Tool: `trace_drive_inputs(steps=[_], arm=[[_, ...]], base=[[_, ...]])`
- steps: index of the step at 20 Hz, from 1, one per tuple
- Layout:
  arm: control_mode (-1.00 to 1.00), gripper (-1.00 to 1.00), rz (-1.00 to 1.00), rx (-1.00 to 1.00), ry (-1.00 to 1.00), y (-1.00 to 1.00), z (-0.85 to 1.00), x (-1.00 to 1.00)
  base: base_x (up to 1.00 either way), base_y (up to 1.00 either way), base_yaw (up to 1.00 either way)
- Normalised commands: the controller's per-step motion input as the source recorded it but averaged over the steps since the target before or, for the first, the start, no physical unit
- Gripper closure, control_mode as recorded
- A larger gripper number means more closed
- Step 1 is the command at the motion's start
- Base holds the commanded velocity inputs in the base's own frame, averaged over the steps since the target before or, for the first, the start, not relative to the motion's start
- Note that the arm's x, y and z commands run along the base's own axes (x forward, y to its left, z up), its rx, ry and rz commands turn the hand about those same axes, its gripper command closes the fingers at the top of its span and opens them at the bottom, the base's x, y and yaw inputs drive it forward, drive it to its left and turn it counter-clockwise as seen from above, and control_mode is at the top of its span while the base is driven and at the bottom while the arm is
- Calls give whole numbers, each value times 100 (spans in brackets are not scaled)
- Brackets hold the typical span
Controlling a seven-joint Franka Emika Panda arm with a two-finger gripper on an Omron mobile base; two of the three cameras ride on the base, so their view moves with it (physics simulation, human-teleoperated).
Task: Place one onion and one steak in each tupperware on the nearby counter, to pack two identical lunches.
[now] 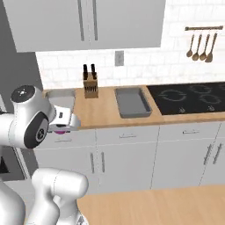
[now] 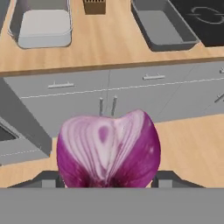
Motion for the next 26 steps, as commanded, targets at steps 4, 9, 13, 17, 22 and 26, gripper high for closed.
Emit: trace_drive_inputs(steps=[4,9,13,17,22,26], arm=[[100,100,0,0,0,0,0,0],[100,100,0,0,0,0,0,0],[100,100,0,0,0,0,0,0],[-100,100,10,0,0,-41,-45,52],[-100,100,3,0,0,-96,-60,75],[-100,100,2,0,1,-43,-56,100]], base=[[100,-97,18],[100,-34,29],[100,0,36],[23,0,9],[0,0,0],[0,0,0]])
